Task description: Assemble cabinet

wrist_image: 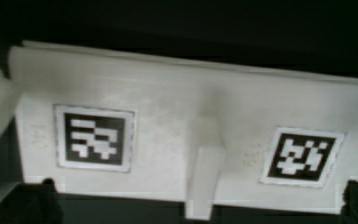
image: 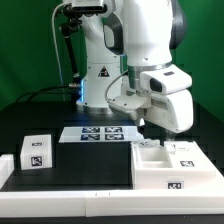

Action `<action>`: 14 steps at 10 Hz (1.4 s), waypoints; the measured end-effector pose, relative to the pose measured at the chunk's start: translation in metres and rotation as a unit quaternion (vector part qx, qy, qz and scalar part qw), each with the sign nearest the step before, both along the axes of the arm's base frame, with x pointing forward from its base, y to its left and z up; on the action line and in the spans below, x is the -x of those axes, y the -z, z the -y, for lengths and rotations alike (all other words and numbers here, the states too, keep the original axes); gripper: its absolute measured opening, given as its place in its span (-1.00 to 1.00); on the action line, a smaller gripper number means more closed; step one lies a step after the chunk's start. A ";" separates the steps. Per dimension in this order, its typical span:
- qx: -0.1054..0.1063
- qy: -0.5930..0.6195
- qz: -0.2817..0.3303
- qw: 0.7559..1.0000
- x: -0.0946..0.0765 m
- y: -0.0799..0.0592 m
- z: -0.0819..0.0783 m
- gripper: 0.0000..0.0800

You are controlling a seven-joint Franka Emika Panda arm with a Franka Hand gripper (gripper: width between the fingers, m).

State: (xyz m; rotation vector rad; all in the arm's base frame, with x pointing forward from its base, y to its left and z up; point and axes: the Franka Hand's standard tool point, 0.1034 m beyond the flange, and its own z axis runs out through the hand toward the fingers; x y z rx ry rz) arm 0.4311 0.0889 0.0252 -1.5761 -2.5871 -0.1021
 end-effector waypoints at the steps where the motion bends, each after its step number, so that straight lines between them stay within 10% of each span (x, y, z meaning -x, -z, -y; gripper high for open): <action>1: -0.002 0.002 -0.003 1.000 0.002 0.004 0.001 0.99; 5: -0.010 0.012 -0.011 1.000 0.007 0.016 0.002 0.99; 8: -0.010 0.013 -0.013 1.000 0.008 0.017 0.002 0.42; 10: -0.011 0.013 -0.011 1.000 0.007 0.016 0.002 -0.38; 14: -0.011 0.015 -0.012 1.000 0.007 0.017 0.004 -0.83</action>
Offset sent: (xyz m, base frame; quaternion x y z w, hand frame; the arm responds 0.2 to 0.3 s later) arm -0.0008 0.0021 -0.0119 -0.0221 0.0143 -0.0074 0.9996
